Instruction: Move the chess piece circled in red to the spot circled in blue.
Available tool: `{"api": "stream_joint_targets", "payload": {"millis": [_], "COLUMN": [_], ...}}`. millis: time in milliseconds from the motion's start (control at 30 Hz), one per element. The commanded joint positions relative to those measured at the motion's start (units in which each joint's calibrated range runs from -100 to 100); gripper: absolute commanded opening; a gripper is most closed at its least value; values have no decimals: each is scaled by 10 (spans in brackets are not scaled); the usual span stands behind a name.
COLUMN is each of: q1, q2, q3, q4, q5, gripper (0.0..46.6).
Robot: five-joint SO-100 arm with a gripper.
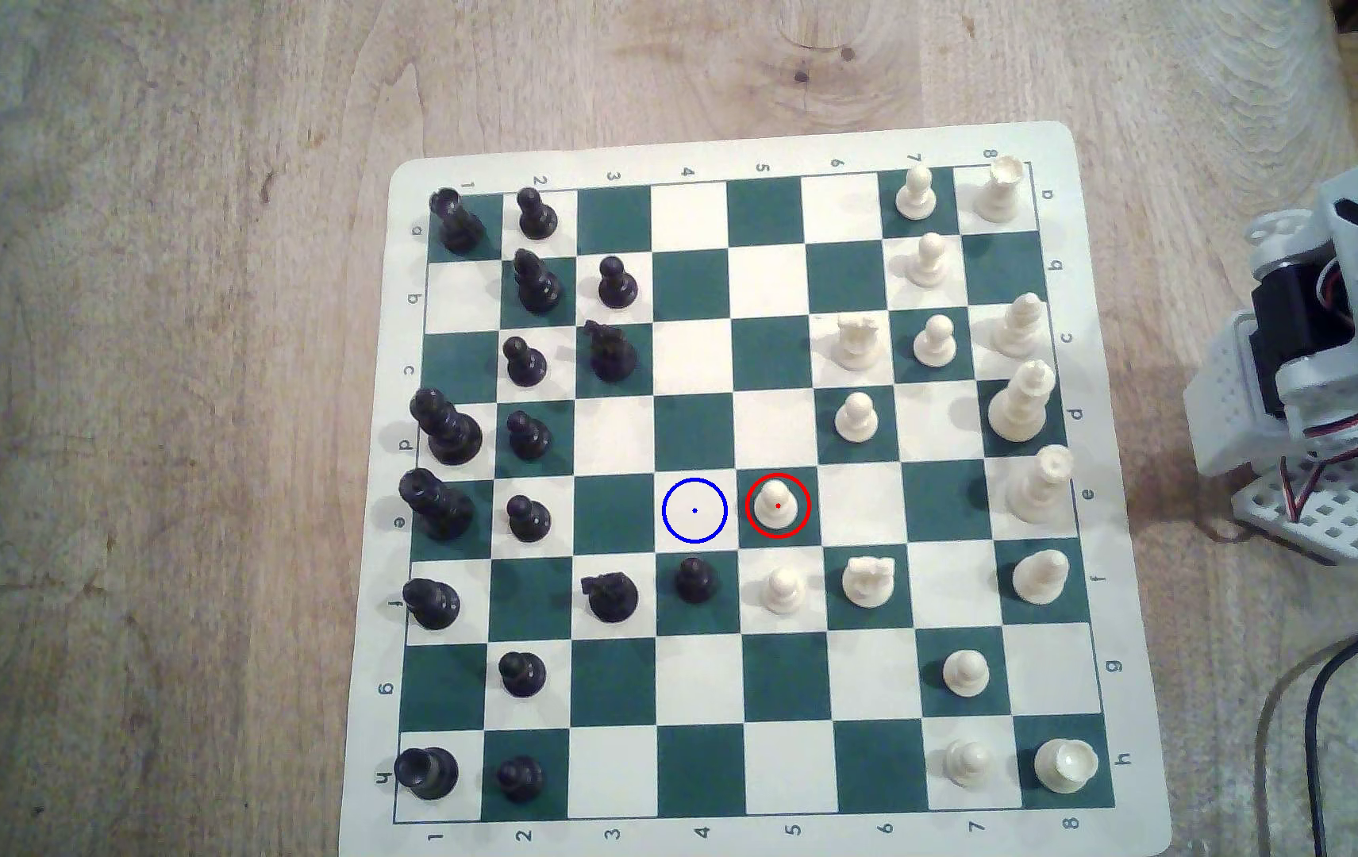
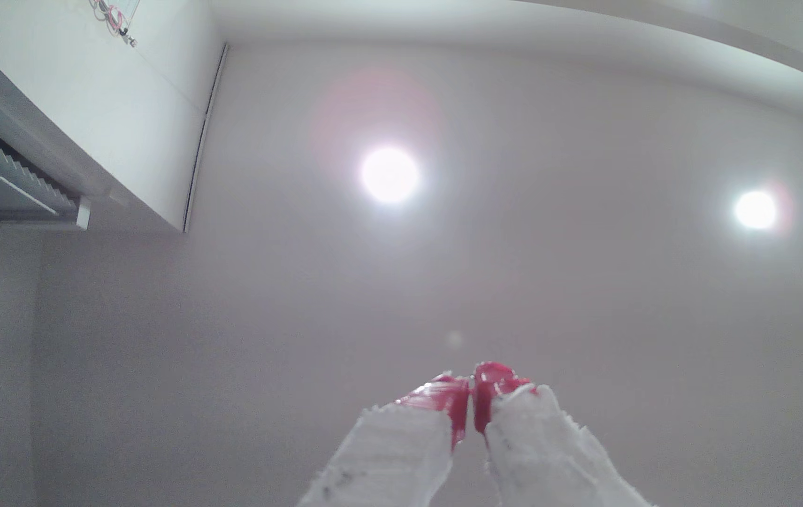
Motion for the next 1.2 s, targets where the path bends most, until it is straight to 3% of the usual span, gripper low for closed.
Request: {"api": "stream_joint_targets", "payload": {"millis": [0,167,267,367,533,833,1133,1167], "q1": [-13,-24,-21,-13,-5,81,65,66], "q2": [-3,-3,-3,-3,-3,-1,224,241], "q3": [13,13,6,-58,-90,-180,-370,-392], "q4": [-8,72,221,477,665,1094,1351,1389], "q5": [2,2,2,0,-1,1,3,1], "gripper": [2,2,2,2,2,2,2,32]}}
